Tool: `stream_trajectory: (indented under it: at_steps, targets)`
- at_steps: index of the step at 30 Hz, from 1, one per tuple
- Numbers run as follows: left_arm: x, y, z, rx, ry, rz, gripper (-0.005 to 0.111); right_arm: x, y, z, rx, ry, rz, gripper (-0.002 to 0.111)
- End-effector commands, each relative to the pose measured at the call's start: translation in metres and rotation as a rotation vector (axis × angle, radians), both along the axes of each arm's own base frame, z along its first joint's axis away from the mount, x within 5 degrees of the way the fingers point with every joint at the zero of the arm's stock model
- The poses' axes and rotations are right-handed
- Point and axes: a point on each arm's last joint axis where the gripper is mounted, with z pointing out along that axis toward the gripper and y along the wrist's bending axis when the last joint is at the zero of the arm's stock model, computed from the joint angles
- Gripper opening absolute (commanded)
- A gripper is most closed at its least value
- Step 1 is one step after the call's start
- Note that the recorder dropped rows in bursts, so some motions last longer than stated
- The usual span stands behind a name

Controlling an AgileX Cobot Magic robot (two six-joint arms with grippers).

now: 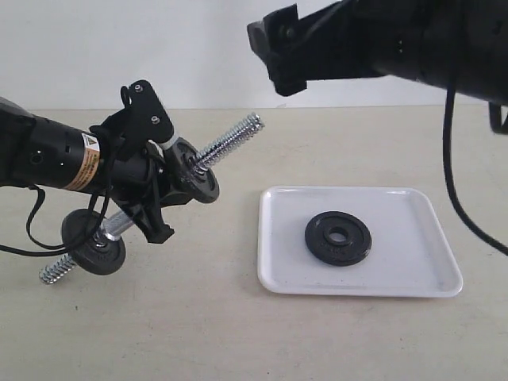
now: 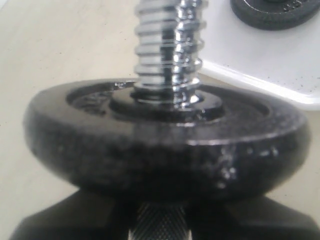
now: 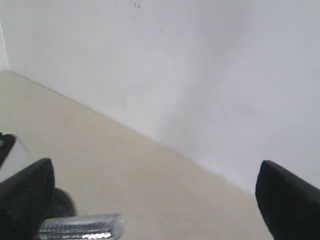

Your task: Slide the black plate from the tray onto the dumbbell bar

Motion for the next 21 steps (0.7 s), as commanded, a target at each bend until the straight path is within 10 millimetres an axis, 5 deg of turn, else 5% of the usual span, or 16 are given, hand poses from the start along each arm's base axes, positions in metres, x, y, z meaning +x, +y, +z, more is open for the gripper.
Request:
stream_trajectory:
  at_steps: [1,7,16,21]
  targets:
    - [0.0007,-0.0029,0.0266,-0.084,-0.042,0.019,0.004,-0.0011,0.0026,0.0159,-0.395,-0.400,0.118,0.104]
    - [0.0007,-0.0029,0.0266,-0.084,-0.042,0.019,0.004,-0.0072,0.0107,0.0188,-0.710,-0.686,0.238,0.104]
    - [0.0007,-0.0029,0.0266,-0.084,-0.042,0.019,0.004,-0.0072,0.0107,0.0188,-0.681,-0.666,0.236,0.104]
    - [0.0007,-0.0029,0.0266,-0.084,-0.042,0.019,0.004,-0.0066,0.0100,0.0211,-0.464,-0.543,0.207,0.104]
